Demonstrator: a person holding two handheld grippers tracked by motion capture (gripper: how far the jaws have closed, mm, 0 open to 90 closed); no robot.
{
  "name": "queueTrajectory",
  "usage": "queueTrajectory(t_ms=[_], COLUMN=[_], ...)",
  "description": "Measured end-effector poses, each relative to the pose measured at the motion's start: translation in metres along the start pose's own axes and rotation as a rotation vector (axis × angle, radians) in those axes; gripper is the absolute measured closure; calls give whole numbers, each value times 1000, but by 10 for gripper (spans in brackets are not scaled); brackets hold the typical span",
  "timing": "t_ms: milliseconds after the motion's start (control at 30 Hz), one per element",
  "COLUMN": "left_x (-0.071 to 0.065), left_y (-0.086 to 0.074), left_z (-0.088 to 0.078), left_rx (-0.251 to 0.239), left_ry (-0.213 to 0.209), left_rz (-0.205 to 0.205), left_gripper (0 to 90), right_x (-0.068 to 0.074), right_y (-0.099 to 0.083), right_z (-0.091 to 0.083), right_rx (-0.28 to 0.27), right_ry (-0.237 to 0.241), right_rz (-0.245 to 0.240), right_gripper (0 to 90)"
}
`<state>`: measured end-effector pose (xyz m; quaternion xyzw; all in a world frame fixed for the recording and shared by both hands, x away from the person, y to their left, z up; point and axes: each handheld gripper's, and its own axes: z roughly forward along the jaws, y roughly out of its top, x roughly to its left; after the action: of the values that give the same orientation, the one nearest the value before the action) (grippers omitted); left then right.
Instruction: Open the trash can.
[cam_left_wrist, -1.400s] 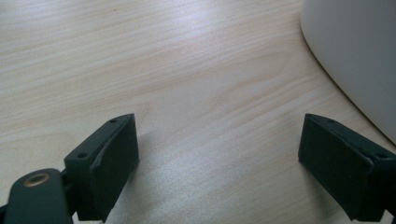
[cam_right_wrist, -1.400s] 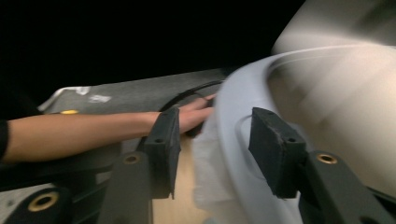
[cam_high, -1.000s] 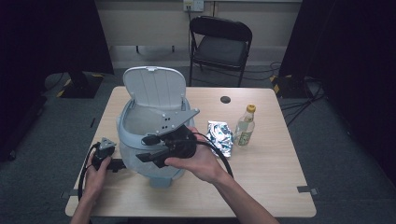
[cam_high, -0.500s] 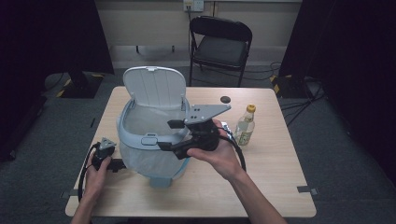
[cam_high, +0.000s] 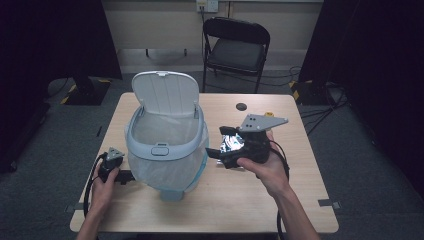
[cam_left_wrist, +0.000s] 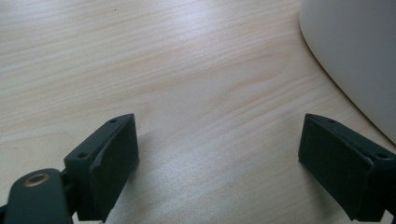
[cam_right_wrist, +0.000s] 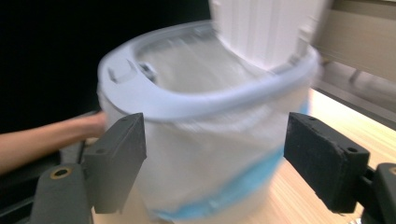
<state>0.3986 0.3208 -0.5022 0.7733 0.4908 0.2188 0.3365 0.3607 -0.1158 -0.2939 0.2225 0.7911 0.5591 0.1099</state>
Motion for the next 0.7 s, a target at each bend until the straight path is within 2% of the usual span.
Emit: queueTrajectory(t_ms=[233,300,400,500,567,700], left_x=[0,0,0,0,-1,-2], left_y=[0,0,0,0,0,0], left_z=[0,0,0,0,0,0], left_rx=[0,1,0,0,-1,1], left_ry=[1,0,0,1,4,8], left_rz=[-2,0,-4,-3,-5,-12], left_gripper=[117,117,117,117,117,119], right_x=[-16,-19,-27,-36,-41,-49], right_y=[-25,-32,-44,-57,-66,-80], right_z=[-3,-1,3,12,23,40], right_rx=[31,51,70,96,143,211], right_ry=[-48,-86,-118,-153,-200,-220], right_rz=[55,52,76,106,99,94], right_gripper=[211,193,170,165,200,224])
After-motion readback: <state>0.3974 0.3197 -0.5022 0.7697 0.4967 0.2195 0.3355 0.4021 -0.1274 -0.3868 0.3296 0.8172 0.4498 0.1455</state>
